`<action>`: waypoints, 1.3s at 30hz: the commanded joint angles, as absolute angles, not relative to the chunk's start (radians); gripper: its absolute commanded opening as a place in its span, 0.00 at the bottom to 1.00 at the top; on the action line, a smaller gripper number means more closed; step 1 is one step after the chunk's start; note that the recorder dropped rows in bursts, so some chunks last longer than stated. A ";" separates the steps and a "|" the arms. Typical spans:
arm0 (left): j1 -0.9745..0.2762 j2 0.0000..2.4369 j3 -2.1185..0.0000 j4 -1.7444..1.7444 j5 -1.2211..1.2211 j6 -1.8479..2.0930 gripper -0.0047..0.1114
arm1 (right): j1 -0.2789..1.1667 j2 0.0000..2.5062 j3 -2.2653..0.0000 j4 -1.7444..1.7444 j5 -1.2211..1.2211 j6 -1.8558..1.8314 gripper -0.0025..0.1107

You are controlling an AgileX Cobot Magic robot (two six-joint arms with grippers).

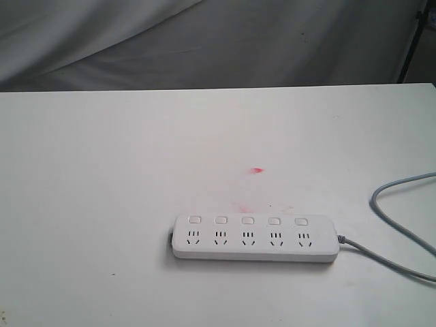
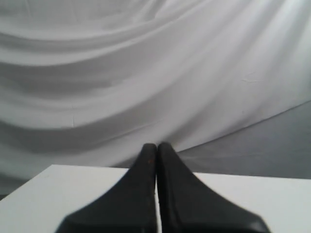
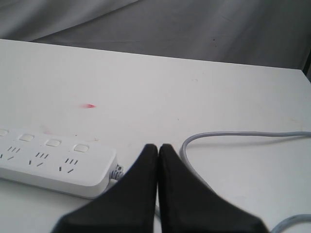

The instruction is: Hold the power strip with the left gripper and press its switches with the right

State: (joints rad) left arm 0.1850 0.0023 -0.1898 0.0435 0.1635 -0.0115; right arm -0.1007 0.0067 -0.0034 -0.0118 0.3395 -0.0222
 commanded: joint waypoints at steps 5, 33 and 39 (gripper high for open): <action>0.188 0.000 -0.012 0.047 0.161 -0.024 0.05 | -0.098 0.000 0.000 -0.008 0.336 -0.021 0.02; 0.188 0.000 0.000 0.043 0.267 -0.022 0.05 | -0.098 0.000 0.000 -0.008 0.336 -0.021 0.02; 0.188 0.000 0.000 0.043 0.267 -0.022 0.05 | -0.098 0.000 0.000 -0.008 0.336 -0.021 0.02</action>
